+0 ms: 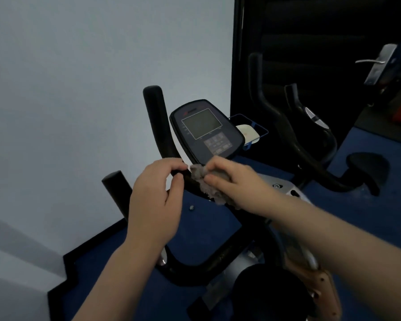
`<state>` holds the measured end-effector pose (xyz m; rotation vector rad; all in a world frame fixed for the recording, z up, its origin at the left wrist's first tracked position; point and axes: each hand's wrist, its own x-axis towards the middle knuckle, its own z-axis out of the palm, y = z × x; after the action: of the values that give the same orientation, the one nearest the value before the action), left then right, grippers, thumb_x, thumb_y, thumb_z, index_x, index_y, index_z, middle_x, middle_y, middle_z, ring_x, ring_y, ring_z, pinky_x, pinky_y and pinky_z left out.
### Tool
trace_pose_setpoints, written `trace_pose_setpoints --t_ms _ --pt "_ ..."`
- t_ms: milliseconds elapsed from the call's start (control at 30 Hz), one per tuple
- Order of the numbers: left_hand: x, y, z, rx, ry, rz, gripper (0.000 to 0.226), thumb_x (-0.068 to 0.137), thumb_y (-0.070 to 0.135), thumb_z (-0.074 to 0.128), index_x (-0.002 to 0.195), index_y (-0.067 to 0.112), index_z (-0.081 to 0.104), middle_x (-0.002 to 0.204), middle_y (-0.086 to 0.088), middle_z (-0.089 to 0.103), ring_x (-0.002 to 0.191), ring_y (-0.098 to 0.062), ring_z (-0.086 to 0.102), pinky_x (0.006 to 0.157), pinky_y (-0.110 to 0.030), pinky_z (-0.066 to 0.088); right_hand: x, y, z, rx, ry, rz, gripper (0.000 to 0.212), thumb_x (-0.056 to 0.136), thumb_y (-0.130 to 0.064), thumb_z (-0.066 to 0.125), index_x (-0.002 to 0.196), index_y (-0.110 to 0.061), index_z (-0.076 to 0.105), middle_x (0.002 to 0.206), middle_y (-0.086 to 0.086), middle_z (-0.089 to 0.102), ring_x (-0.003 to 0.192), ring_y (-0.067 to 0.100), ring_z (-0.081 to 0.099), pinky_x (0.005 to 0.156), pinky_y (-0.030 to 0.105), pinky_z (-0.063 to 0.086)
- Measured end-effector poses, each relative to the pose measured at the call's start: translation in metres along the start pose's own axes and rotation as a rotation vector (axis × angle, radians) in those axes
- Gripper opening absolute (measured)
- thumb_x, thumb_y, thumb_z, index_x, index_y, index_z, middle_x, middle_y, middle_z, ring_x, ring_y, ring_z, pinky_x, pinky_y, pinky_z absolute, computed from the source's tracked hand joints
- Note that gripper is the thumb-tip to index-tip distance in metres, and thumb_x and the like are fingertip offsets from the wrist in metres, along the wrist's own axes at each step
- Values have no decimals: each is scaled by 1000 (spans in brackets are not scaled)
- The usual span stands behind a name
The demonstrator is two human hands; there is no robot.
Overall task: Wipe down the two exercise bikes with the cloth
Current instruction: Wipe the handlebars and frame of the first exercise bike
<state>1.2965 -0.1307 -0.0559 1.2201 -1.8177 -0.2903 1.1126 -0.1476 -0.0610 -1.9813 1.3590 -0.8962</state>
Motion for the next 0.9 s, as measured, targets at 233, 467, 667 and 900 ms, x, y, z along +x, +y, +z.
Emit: trace_pose_setpoints --t_ms 233,467,667,900 --pt "6 0 -9 134 -121 79 25 90 18 47 105 20 67 109 14 64 104 4 49 91 -4 31 4 -12 19 131 117 7 4 93 -23 58 90 -22 56 89 -6 60 83 6 57 73 22 47" --pt "13 2 -10 248 -298 203 26 92 18 47 105 18 69 113 8 67 117 -10 54 106 -27 29 -17 -3 -9 -94 96 -13 10 86 -28 65 87 -32 56 94 -9 56 88 5 54 74 20 39" --pt "13 16 8 262 -471 221 26 97 24 44 114 28 63 114 16 65 112 -3 54 118 -31 15 -70 5 9 -87 333 86 8 87 -23 65 95 -25 62 97 -7 56 90 1 52 78 10 38" --pt "-9 33 36 311 -491 230 32 95 30 37 114 26 62 117 11 64 119 -10 49 117 -28 5 -78 5 0 12 381 232 7 88 -19 63 94 -21 66 91 -12 62 88 -1 55 78 8 40"
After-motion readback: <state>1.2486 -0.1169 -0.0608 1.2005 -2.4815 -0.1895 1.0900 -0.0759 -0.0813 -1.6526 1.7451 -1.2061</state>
